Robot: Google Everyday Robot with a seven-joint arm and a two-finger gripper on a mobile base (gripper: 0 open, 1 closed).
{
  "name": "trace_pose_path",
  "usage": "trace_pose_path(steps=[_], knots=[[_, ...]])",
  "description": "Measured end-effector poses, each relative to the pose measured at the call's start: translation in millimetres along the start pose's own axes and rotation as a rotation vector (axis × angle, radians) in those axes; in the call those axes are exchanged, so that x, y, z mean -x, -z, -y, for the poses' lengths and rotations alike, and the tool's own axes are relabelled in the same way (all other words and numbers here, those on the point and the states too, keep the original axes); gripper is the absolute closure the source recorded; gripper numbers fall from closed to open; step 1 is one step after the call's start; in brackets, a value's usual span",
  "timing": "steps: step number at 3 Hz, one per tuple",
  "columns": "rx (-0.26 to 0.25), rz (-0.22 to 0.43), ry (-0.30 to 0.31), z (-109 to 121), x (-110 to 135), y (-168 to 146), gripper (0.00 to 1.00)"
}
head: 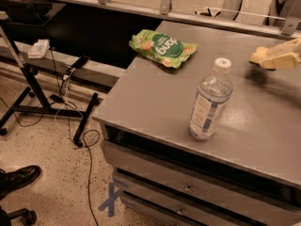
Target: Move sponge near blue plastic bottle
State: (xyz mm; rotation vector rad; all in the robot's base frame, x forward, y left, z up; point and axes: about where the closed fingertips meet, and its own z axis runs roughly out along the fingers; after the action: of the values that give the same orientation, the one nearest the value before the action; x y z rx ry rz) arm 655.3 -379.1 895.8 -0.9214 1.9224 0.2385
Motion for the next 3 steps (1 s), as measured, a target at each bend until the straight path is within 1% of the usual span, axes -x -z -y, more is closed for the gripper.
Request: trace_pose_path(steps=[1,2,3], knots=[[0.108,-0.012,0.127,-35.4,-12.9,34.8,1.00],[0.184,-0.031,0.214,-60.9,-43.0,75.5,1.00],[0.274,-0.031,0.256,-92.9,-64.6,102.3,1.00]])
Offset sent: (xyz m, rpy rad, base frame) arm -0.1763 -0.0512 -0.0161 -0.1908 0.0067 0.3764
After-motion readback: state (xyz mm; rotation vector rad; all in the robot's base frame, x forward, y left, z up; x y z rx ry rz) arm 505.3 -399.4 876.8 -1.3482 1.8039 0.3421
